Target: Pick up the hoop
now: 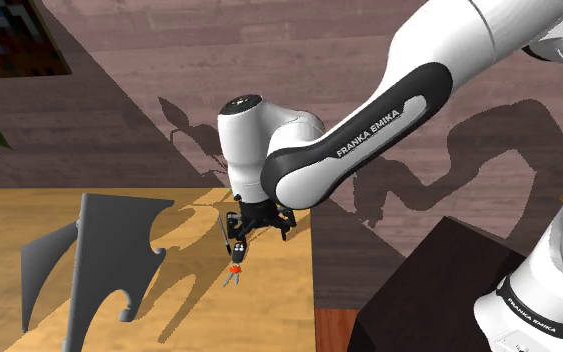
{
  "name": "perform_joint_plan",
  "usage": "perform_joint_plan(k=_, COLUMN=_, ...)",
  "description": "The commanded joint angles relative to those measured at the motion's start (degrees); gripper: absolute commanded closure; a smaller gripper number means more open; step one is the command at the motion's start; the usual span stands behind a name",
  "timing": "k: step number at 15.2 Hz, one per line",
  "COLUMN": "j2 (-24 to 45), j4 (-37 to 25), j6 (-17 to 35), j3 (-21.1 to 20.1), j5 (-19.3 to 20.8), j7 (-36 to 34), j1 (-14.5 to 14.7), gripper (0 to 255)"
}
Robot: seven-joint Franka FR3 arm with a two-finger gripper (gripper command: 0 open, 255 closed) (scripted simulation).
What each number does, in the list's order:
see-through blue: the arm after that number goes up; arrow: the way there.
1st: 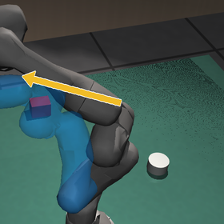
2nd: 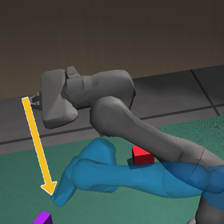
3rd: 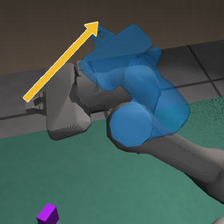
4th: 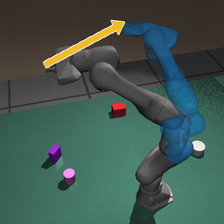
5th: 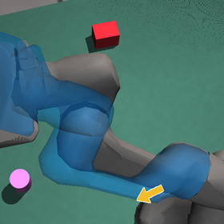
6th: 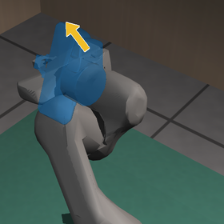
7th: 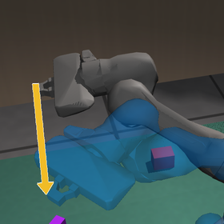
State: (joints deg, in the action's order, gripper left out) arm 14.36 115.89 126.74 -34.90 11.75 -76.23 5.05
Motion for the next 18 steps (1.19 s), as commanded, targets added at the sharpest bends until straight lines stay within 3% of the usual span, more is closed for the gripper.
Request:
perform_joint_plan(k=1, j2=5.8, j4=-5.5, j6=-0.6, j3=1.3, j5=4.1, j7=-4.4, j1=2.5, gripper=0)
perform_joint_plan(k=6, j2=15.9, j4=-17.2, j6=-2.7, j3=4.7, j5=9.4, j7=-10.4, j1=8.2, gripper=0)
perform_joint_plan(k=15, j2=19.1, j4=-16.1, j6=1.4, j3=6.1, j5=11.5, j7=-11.8, j1=9.1, gripper=0)
perform_joint_plan(k=16, j2=19.1, j4=-16.1, j6=1.4, j3=6.1, j5=11.5, j7=-11.8, j1=9.1, gripper=255)
perform_joint_plan(k=18, j2=19.1, j4=-16.1, j6=1.4, j3=6.2, j5=11.5, j7=-11.8, j1=9.1, gripper=255)
